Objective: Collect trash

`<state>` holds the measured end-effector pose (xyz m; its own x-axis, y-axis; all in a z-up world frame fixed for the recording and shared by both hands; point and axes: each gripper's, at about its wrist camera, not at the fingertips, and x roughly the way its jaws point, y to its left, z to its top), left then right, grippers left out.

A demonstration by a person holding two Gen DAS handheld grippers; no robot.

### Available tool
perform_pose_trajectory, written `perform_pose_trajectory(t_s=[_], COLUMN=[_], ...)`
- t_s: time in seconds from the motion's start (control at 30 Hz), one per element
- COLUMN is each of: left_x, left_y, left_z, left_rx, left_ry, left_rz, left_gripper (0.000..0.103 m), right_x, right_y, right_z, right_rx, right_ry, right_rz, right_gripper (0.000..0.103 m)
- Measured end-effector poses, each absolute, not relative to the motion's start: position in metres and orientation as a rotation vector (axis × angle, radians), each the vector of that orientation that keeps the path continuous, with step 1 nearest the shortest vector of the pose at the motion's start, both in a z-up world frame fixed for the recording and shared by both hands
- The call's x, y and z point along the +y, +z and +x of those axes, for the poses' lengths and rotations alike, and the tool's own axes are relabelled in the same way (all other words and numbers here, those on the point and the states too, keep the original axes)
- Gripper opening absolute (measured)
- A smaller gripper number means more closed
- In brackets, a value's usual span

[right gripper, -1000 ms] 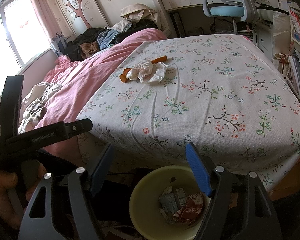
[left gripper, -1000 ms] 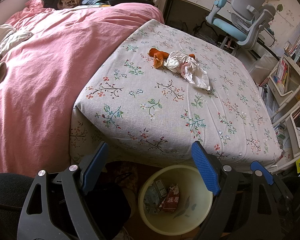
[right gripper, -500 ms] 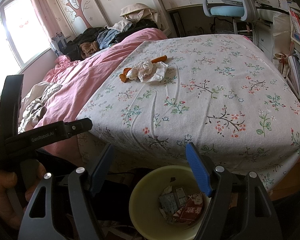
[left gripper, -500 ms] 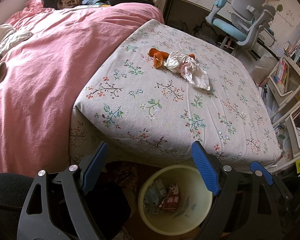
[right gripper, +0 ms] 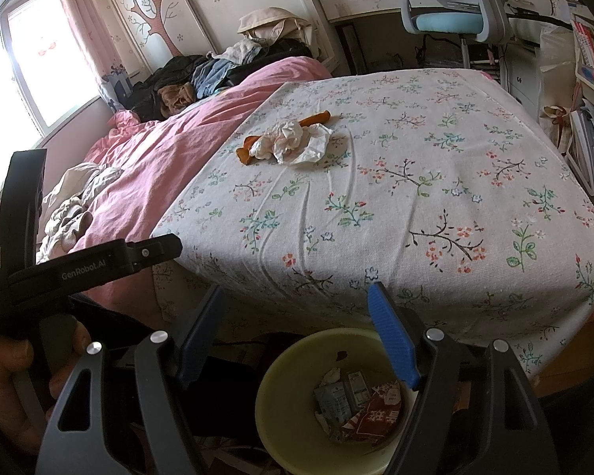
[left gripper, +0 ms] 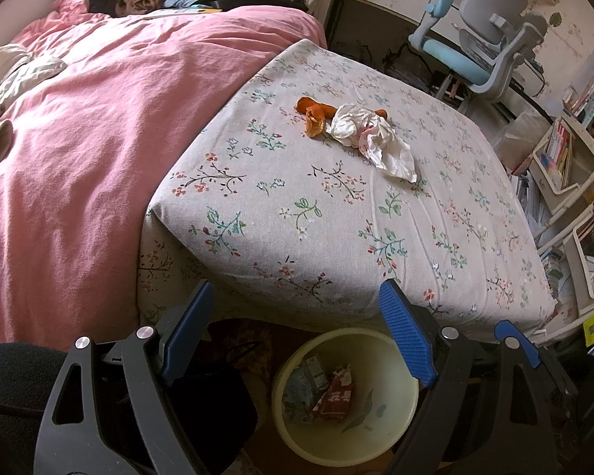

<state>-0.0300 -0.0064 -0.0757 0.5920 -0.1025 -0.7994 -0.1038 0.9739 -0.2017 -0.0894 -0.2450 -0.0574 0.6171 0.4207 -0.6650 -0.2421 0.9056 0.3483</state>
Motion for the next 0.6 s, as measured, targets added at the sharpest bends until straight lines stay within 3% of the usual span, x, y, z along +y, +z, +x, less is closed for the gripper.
perform_pose_trajectory(t_s=[0.6], left_x=[0.009], left_y=[-0.058], left_z=[0.042], left_rx=[0.943], left_ry=[0.082], left_rz=[-0.324], left_gripper=[0.082], right_x=[-0.237], right_y=[-0.043], right_z=[0.016], right_rx=[0.799], right_ry=[0.411], right_rz=[0.265], right_gripper=[0.071])
